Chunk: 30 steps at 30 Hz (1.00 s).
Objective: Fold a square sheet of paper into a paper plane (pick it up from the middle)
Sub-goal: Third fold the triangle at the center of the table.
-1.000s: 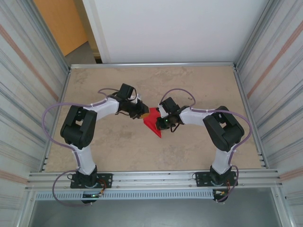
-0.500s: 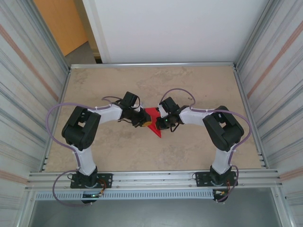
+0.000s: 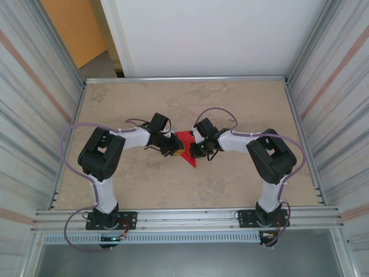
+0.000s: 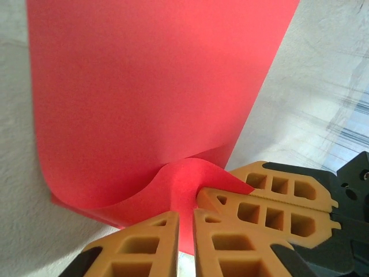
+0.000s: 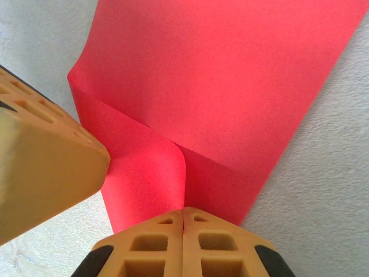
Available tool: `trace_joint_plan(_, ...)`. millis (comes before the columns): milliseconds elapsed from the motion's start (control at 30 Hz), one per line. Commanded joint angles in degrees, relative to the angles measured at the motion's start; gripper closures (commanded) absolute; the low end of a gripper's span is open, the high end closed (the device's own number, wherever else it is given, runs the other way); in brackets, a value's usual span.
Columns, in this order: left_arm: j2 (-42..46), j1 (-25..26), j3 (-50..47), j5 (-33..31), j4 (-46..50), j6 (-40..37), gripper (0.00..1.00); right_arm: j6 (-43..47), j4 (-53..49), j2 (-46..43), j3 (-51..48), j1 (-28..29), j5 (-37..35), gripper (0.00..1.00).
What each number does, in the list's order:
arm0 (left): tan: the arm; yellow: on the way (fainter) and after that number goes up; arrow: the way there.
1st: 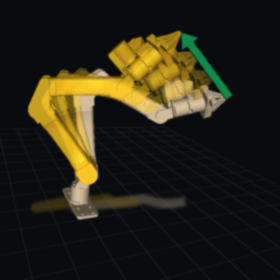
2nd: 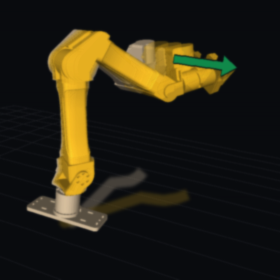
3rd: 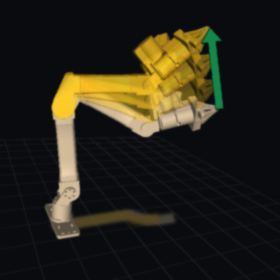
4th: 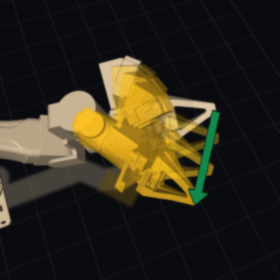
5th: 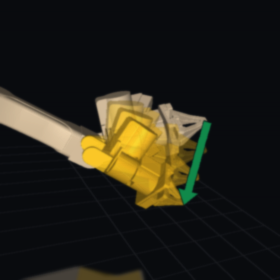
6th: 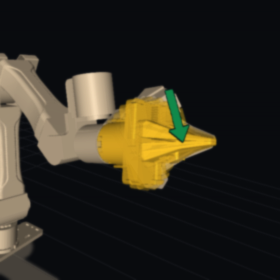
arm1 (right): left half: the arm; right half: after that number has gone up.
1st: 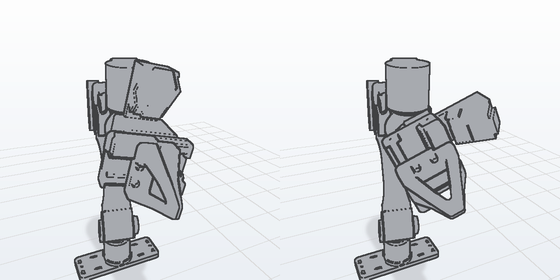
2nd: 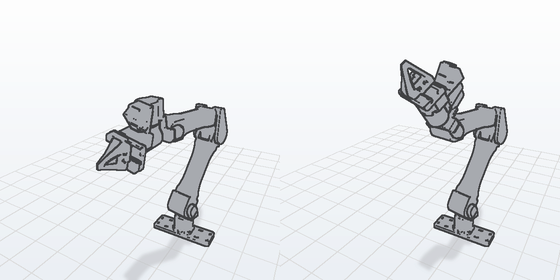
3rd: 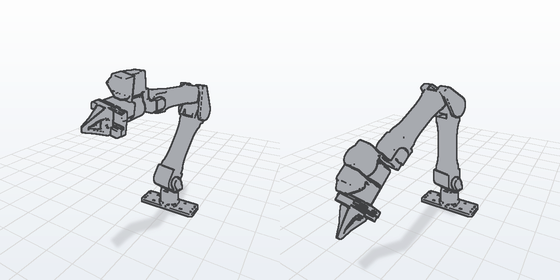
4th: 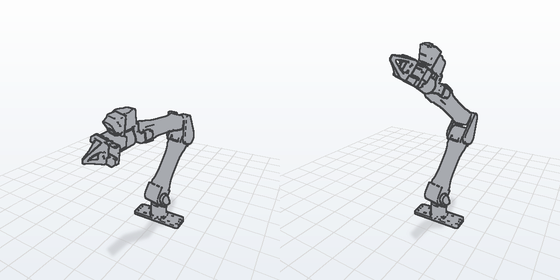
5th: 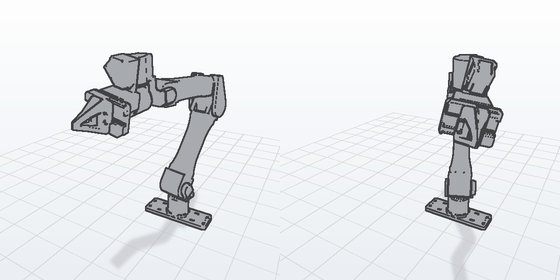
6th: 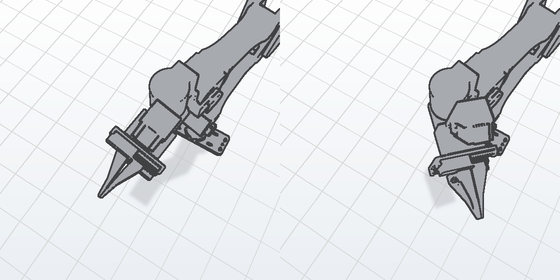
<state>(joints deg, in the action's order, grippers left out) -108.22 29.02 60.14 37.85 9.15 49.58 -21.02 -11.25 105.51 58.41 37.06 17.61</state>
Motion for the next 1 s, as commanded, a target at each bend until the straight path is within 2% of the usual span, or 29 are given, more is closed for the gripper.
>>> trace_joint_plan(0,-0.32,0.47,0.24,-0.4,0.94,-0.11,0.86,-1.13,-3.08,2.35,0.14,0.3,-1.85,0.95)
trace_joint_plan(967,-1.77,0.43,-1.2,-3.37,2.31,-0.06,0.86,-1.31,-3.16,2.34,0.24,0.4,-1.72,0.93)
